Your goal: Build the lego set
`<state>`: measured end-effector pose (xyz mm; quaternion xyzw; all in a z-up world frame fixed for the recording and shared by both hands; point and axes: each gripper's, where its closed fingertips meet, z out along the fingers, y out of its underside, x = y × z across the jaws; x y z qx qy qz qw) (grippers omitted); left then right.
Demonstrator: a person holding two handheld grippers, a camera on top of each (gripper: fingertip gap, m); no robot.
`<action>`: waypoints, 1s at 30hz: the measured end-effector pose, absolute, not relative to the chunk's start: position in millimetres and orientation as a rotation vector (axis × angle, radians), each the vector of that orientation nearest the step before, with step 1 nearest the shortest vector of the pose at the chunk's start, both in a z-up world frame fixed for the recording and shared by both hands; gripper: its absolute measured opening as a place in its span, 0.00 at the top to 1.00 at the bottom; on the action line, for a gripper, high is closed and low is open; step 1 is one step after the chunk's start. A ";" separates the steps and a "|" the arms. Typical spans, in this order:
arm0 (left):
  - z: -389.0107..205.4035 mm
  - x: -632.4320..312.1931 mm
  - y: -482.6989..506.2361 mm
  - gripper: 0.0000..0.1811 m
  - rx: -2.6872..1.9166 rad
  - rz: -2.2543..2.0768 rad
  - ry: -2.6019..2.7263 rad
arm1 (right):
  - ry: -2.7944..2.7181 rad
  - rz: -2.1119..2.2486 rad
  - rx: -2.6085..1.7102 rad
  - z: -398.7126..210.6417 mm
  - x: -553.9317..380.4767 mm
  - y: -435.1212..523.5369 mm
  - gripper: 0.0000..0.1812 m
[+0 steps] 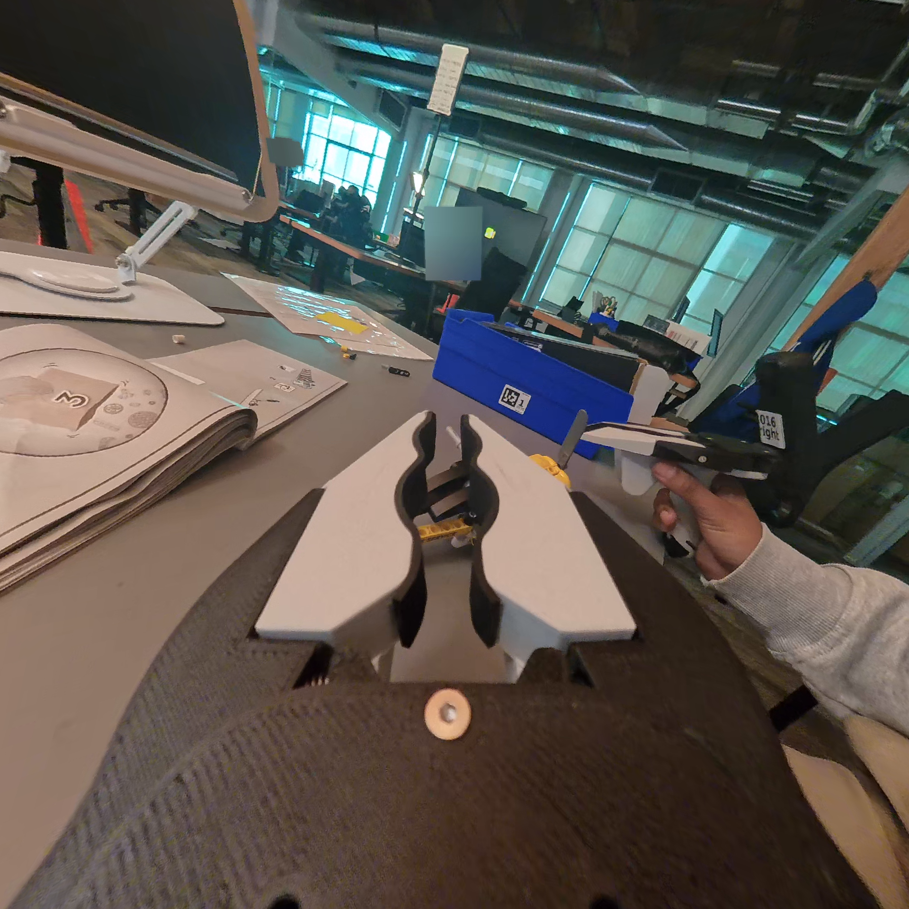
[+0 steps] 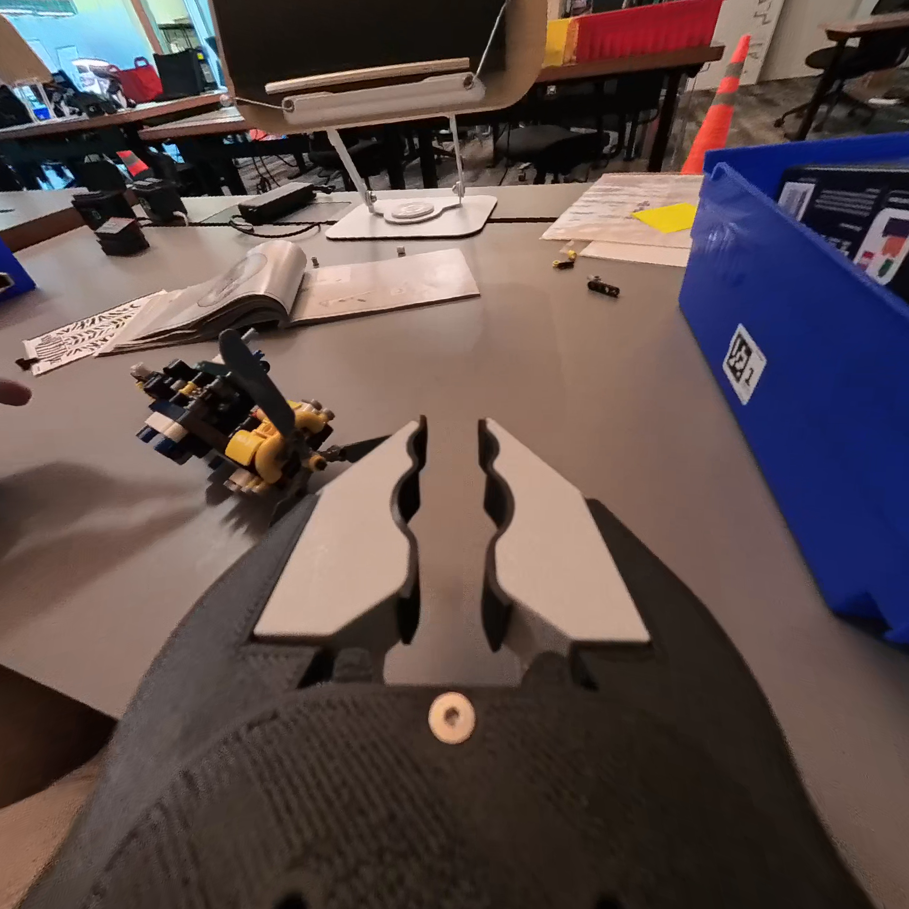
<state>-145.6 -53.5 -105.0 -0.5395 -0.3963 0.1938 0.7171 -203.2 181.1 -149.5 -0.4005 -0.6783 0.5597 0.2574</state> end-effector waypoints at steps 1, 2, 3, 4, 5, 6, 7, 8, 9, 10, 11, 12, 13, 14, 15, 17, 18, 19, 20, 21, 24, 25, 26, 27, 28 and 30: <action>-104.7 -145.6 -54.1 0.96 -1.190 0.428 -0.877 | -1.850 1.526 -1.089 -150.0 -203.0 180.3 0.95; -104.8 -145.9 -54.7 0.96 -1.186 0.425 -0.880 | -1.873 1.540 -1.076 -150.6 -201.3 177.6 1.00; -105.3 -146.5 -55.0 0.96 -1.185 0.420 -0.885 | -1.889 1.544 -1.070 -151.3 -200.5 175.9 1.00; -105.7 -146.9 -55.0 0.95 -1.185 0.413 -0.887 | -1.891 1.535 -1.077 -152.4 -201.3 176.2 1.00; -106.0 -147.2 -55.1 0.95 -1.183 0.406 -0.889 | -1.886 1.521 -1.084 -152.9 -202.4 177.0 0.96; -106.2 -147.5 -55.5 0.95 -1.180 0.399 -0.893 | -1.883 1.512 -1.081 -153.1 -202.4 177.0 0.97; -106.6 -148.2 -56.3 0.95 -1.175 0.393 -0.898 | -1.894 1.513 -1.063 -153.0 -200.9 175.1 0.98; -106.9 -148.7 -57.1 0.95 -1.170 0.387 -0.904 | -1.915 1.517 -1.043 -153.5 -199.1 172.1 0.99; -107.1 -149.2 -57.8 0.95 -1.166 0.382 -0.908 | -1.932 1.510 -1.038 -155.1 -198.6 170.2 1.00; -107.3 -149.6 -58.4 0.95 -1.163 0.380 -0.912 | -1.937 1.495 -1.046 -156.7 -199.4 169.9 1.00; -107.5 -149.8 -58.5 0.95 -1.163 0.379 -0.914 | -1.931 1.484 -1.050 -157.1 -200.1 170.2 0.96; -107.5 -149.7 -58.2 0.95 -1.164 0.379 -0.913 | -1.930 1.485 -1.045 -156.7 -199.6 169.1 0.98; -107.6 -149.7 -57.9 0.95 -1.167 0.381 -0.912 | -1.939 1.496 -1.031 -156.2 -197.8 166.7 1.00; -107.5 -149.5 -57.7 0.95 -1.169 0.384 -0.911 | -1.952 1.503 -1.023 -156.5 -196.6 164.5 1.00; -107.5 -149.4 -57.6 0.95 -1.170 0.387 -0.910 | -1.958 1.497 -1.028 -157.6 -196.8 163.9 1.00; -107.5 -149.5 -57.5 0.95 -1.171 0.387 -0.910 | -1.958 1.480 -1.038 -159.1 -198.2 164.3 0.96; -107.7 -149.5 -57.6 0.95 -1.170 0.385 -0.911 | -1.965 1.475 -1.041 -160.0 -198.4 164.0 0.93; -107.8 -149.6 -57.7 0.95 -1.169 0.383 -0.912 | -1.973 1.471 -1.045 -161.0 -198.6 163.6 0.92; -107.7 -149.8 -58.0 0.95 -1.168 0.382 -0.913 | -1.981 1.468 -1.051 -162.1 -198.9 163.3 0.91; -107.8 -149.9 -58.1 0.95 -1.167 0.381 -0.914 | -1.987 1.465 -1.057 -163.1 -199.4 163.3 0.90; -107.9 -150.0 -58.1 0.94 -1.166 0.379 -0.915 | -1.983 1.465 -1.066 -163.2 -200.0 164.0 0.90; -107.8 -150.0 -58.2 0.94 -1.166 0.378 -0.914 | -1.980 1.466 -1.068 -162.9 -200.2 164.3 0.90; -107.7 -150.1 -58.4 0.94 -1.164 0.378 -0.915 | -1.978 1.468 -1.071 -162.9 -200.5 164.6 0.90; -107.8 -150.0 -58.5 0.94 -1.163 0.377 -0.915 | -1.977 1.469 -1.074 -162.9 -200.6 164.8 0.90; -107.7 -150.0 -58.7 0.94 -1.161 0.375 -0.915 | -1.976 1.472 -1.076 -162.8 -200.7 165.0 0.90; -107.4 -149.9 -59.0 0.94 -1.159 0.377 -0.914 | -1.972 1.478 -1.082 -162.4 -201.0 165.5 0.90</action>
